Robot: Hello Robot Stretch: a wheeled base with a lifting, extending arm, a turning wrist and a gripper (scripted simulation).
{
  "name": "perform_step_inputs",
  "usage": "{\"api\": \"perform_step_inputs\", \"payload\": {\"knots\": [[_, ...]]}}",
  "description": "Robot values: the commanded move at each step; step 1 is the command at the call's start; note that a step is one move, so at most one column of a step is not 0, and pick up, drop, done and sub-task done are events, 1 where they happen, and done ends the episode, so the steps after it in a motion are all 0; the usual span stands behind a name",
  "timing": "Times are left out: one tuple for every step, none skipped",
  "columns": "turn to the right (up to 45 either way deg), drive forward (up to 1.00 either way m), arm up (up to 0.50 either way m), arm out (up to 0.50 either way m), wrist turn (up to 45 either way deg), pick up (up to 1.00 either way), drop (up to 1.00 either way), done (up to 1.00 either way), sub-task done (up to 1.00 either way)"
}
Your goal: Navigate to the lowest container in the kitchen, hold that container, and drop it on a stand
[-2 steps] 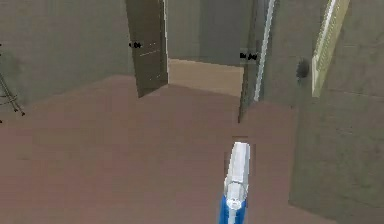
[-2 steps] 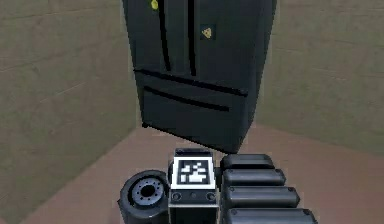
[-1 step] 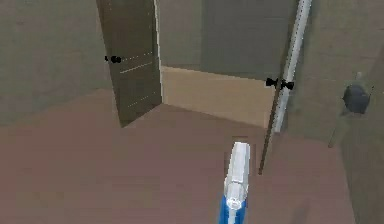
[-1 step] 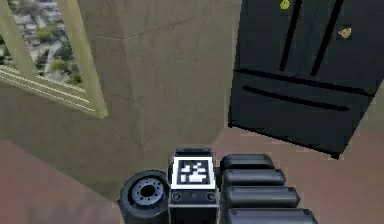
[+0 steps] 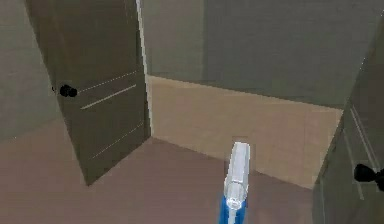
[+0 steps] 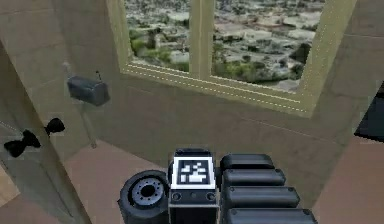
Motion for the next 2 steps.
{"api": "perform_step_inputs", "payload": {"knots": [[-3.0,0.00,0.00,0.00,0.0,0.00,0.00,0.00,0.00],[0.0,1.00,0.00,0.00,0.0,0.00,0.00,0.00,0.00]]}}
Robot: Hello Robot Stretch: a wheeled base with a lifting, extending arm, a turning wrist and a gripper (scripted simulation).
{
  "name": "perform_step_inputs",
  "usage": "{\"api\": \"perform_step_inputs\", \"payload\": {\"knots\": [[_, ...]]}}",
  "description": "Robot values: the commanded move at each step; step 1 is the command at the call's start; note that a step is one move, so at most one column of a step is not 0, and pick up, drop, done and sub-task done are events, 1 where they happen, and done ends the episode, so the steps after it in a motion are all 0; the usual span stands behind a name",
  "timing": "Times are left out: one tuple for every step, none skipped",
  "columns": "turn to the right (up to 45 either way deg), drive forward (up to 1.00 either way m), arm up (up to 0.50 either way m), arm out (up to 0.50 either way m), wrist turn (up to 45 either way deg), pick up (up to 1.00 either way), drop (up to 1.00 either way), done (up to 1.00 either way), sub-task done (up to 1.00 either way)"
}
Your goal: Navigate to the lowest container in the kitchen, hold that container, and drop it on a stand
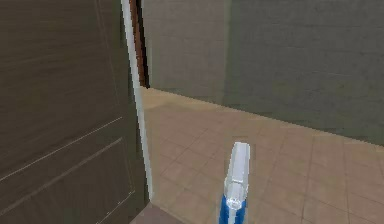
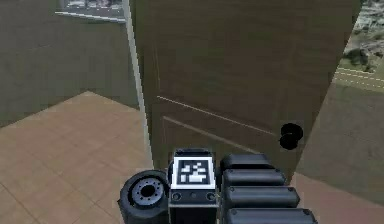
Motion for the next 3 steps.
{"api": "perform_step_inputs", "payload": {"knots": [[0.0,1.00,0.00,0.00,0.0,0.00,0.00,0.00,0.00],[12.0,0.00,0.00,0.00,0.0,0.00,0.00,0.00,0.00],[0.0,0.15,0.00,0.00,0.0,0.00,0.00,0.00,0.00]]}}
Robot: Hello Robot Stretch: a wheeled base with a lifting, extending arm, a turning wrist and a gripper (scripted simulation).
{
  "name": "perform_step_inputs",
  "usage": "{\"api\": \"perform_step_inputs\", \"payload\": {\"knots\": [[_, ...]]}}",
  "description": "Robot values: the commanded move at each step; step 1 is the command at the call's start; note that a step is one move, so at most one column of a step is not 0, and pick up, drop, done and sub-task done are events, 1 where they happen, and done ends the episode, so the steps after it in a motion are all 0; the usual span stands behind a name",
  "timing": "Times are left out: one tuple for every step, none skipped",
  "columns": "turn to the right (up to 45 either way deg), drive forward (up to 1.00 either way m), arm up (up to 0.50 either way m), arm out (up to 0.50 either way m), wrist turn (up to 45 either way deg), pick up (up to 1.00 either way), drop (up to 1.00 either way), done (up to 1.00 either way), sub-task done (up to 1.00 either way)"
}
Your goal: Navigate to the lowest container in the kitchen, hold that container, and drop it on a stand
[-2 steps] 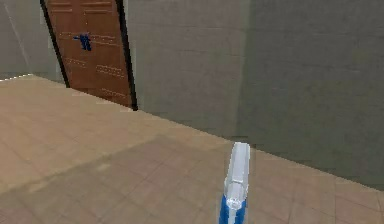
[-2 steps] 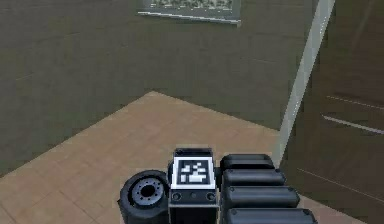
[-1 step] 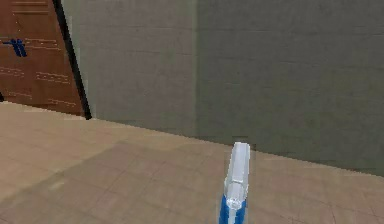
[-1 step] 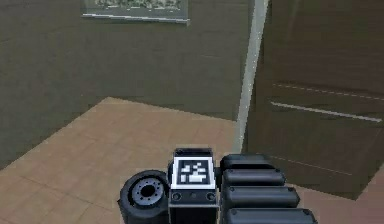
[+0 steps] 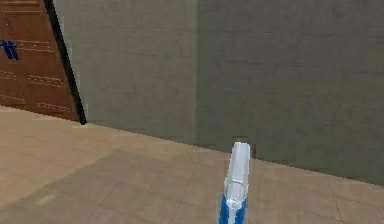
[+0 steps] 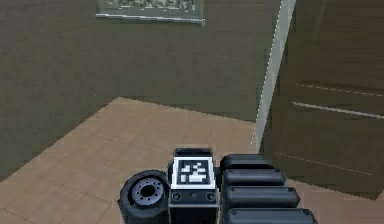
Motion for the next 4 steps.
{"api": "perform_step_inputs", "payload": {"knots": [[45.0,0.00,0.00,0.00,0.0,0.00,0.00,0.00,0.00],[6.0,0.00,0.00,0.00,0.0,0.00,0.00,0.00,0.00],[0.0,0.15,0.00,0.00,0.0,0.00,0.00,0.00,0.00],[-45.0,0.00,0.00,0.00,0.0,0.00,0.00,0.00,0.00]]}}
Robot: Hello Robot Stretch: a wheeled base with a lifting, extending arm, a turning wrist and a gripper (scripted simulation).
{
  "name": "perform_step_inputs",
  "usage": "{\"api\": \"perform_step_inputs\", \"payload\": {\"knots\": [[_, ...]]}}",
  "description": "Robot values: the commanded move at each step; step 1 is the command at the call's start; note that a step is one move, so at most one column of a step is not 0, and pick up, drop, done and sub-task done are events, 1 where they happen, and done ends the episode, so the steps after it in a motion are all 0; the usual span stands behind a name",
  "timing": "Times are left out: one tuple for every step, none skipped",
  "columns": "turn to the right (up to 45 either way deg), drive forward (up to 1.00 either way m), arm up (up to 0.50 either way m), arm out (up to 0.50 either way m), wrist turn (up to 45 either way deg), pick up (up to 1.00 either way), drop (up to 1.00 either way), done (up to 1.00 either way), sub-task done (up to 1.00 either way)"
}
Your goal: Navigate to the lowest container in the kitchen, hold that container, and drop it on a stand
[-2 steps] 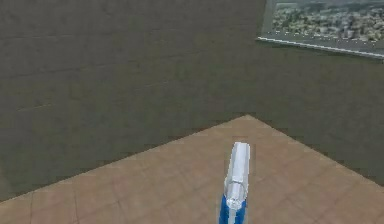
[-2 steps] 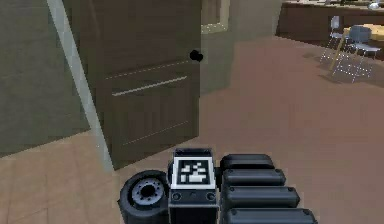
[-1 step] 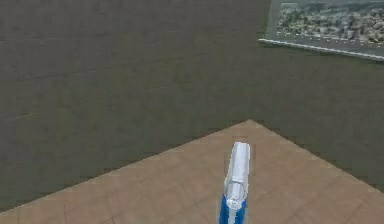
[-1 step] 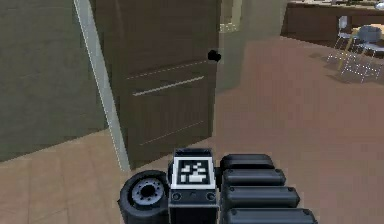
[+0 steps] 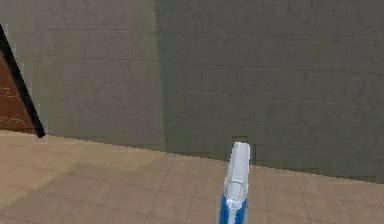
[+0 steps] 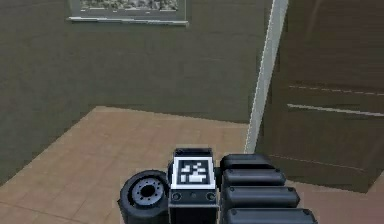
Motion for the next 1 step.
{"api": "perform_step_inputs", "payload": {"knots": [[-30.0,0.00,0.00,0.00,0.0,0.00,0.00,0.00,0.00]]}}
